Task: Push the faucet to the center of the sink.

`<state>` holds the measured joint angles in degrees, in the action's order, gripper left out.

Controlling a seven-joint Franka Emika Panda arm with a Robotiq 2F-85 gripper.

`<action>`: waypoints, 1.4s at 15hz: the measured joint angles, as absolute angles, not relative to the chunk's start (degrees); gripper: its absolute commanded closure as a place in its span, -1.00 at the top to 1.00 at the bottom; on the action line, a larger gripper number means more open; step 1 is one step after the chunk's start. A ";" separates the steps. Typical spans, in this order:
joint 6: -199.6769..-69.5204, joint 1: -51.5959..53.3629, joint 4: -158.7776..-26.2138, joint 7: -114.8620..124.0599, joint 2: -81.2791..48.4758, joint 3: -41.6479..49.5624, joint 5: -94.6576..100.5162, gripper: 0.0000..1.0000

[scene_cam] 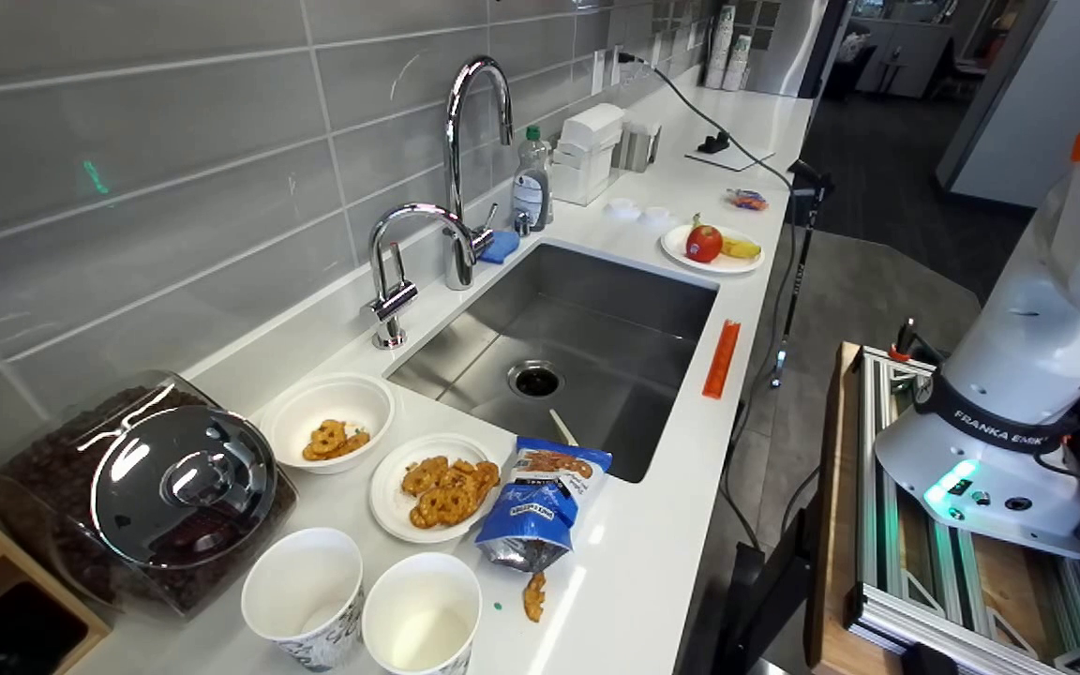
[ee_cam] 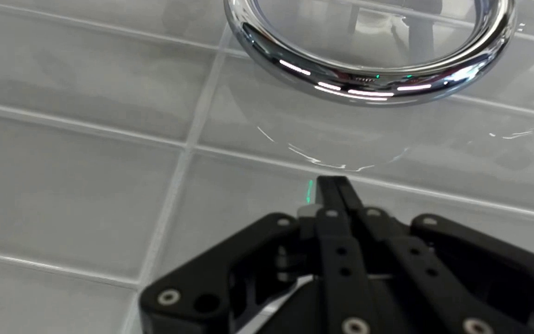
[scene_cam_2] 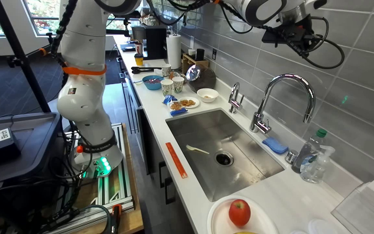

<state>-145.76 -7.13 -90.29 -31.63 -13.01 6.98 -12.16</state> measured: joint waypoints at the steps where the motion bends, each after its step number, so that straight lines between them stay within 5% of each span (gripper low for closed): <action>1: -145.75 -7.15 -90.16 -31.62 -13.01 6.93 -12.17 -0.98; 21: -149.00 -15.26 -88.68 -37.83 -19.38 -2.23 -23.66 -1.00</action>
<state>-149.00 -15.26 -88.68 -37.83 -19.38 -2.23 -23.66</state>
